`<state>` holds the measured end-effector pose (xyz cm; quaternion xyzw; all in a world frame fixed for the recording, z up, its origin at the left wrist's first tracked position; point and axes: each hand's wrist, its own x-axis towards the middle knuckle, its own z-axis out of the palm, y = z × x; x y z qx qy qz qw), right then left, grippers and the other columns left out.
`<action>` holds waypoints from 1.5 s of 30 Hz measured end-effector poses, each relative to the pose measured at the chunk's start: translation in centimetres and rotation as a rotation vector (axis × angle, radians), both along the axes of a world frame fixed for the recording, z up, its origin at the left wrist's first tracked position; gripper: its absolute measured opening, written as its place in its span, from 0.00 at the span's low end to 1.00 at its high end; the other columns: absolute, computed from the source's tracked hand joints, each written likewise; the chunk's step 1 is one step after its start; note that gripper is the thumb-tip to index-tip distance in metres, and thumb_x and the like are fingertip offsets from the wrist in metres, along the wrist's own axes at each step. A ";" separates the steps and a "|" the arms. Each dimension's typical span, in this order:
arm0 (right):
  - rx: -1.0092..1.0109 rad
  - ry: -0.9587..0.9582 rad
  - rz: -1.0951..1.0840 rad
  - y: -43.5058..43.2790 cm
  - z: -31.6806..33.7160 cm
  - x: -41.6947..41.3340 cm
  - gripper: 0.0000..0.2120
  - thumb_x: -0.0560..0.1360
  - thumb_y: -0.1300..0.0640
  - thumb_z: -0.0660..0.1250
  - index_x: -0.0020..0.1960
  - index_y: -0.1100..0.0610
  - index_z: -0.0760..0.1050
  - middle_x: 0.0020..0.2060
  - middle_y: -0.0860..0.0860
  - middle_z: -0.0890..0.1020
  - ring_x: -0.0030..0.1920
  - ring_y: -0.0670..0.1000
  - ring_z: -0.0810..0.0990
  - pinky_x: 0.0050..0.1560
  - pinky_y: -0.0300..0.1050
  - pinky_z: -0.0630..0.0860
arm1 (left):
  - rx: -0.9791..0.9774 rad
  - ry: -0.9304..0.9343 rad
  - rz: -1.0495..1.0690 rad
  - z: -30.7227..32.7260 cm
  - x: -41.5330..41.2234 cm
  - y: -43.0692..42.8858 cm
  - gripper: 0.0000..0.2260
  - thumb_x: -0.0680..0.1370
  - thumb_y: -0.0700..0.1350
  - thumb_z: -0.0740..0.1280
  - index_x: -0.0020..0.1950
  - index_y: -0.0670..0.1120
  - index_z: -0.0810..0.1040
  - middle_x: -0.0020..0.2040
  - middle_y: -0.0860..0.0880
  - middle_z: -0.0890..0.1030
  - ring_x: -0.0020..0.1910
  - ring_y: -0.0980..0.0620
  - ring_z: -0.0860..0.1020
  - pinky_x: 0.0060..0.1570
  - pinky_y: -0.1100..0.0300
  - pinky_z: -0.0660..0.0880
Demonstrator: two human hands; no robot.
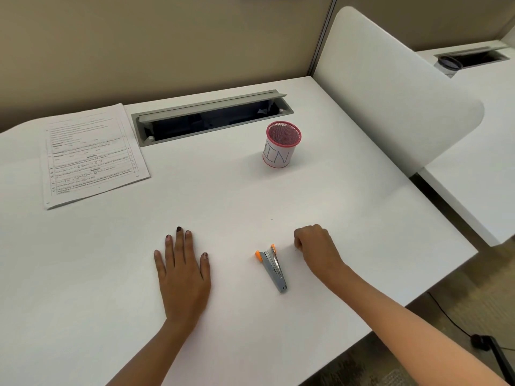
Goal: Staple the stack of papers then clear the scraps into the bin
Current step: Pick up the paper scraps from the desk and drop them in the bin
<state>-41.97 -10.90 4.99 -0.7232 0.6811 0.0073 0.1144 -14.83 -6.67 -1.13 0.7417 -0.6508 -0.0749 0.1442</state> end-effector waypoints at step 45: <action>-0.447 -0.594 -0.266 -22.6 10.0 0.6 0.09 0.66 0.70 0.70 0.45 0.61 0.80 0.37 0.51 0.80 0.36 0.47 0.76 0.36 0.22 0.70 | 0.000 -0.007 0.012 0.0 -0.1 0.0 0.27 0.80 0.53 0.50 0.77 0.42 0.60 0.78 0.46 0.59 0.77 0.44 0.57 0.76 0.43 0.51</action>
